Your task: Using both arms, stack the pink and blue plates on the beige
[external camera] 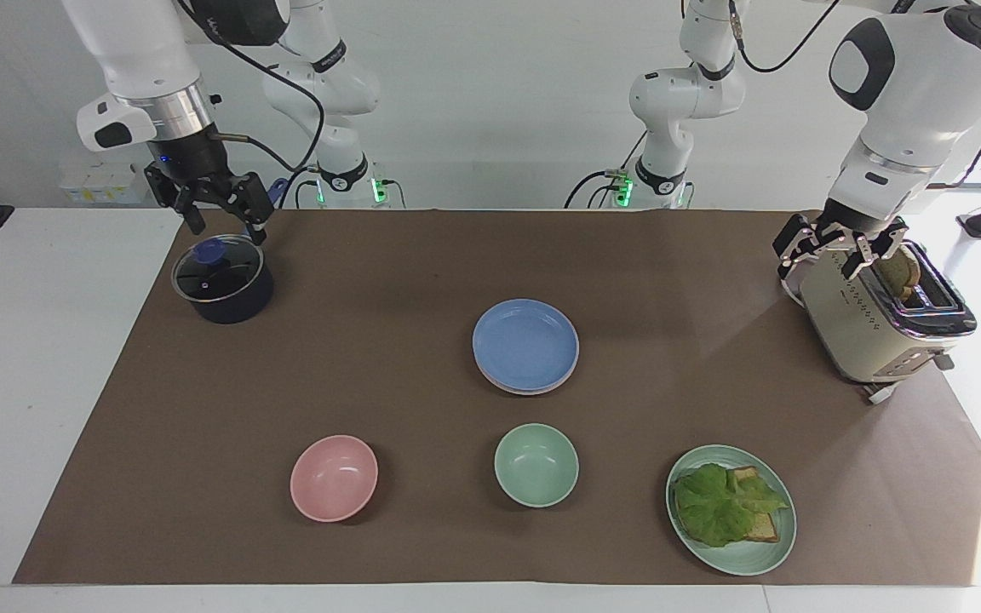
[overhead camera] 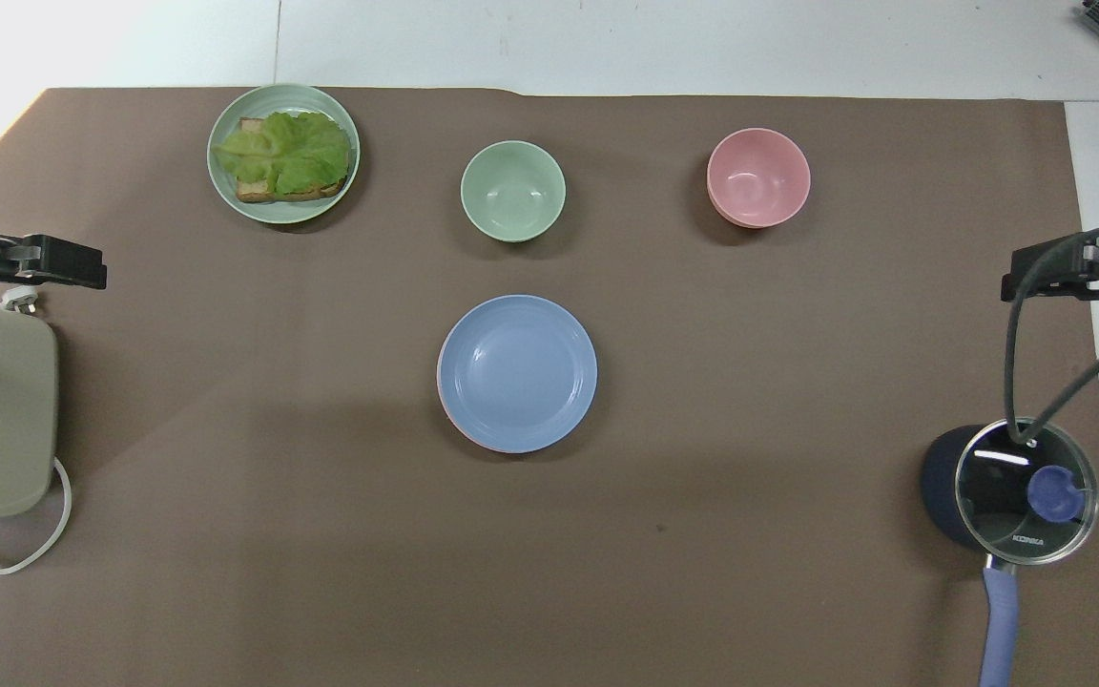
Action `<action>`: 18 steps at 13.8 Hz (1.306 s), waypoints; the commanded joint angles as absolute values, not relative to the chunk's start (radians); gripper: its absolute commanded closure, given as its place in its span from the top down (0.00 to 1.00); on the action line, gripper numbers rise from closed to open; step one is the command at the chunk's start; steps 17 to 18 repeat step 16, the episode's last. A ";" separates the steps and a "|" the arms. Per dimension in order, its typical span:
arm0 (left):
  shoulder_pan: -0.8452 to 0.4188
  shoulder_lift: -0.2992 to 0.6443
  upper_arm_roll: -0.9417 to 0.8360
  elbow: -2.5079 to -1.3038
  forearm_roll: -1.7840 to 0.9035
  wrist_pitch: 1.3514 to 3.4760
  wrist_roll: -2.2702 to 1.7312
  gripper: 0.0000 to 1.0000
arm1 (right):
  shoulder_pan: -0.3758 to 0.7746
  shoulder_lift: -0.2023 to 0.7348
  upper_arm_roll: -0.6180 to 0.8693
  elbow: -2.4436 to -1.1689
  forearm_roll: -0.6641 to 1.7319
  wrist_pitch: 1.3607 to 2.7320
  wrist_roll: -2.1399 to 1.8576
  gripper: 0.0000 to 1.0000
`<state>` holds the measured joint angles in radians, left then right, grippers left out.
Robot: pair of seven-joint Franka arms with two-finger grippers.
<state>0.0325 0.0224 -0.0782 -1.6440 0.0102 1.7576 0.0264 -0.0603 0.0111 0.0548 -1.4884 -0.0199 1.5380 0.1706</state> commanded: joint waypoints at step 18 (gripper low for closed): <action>0.032 0.023 -0.078 -1.635 0.023 1.741 0.032 1.00 | -0.069 -0.028 0.069 -1.517 -0.022 1.466 0.124 1.00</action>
